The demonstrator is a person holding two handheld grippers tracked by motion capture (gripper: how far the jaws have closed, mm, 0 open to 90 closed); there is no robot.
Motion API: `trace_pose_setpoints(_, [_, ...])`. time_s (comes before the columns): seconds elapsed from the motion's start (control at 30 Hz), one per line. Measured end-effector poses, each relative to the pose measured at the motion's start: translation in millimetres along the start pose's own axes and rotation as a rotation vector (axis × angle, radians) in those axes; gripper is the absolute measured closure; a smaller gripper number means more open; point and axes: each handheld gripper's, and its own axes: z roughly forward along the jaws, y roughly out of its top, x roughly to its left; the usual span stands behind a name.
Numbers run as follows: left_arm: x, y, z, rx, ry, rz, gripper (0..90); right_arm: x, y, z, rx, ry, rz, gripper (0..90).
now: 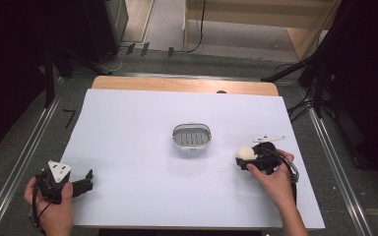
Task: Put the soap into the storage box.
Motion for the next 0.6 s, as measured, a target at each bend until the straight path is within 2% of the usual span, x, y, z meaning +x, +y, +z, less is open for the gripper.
trace_pose_setpoints(0.33, [0.2,0.0,0.2,0.0,-0.002,-0.002,0.1,-1.2,1.8,4.0,0.0,-0.019,0.037,20.5])
trace_pose_setpoints(0.5, [0.5,0.0,0.1,0.001,-0.002,-0.001,0.1,0.5,1.6,8.9,0.018,-0.04,0.032,20.7])
trace_pose_setpoints(0.6, [0.5,0.1,0.0,0.003,-0.001,0.0,0.1,1.5,1.8,8.8,0.009,-0.043,0.03,24.1])
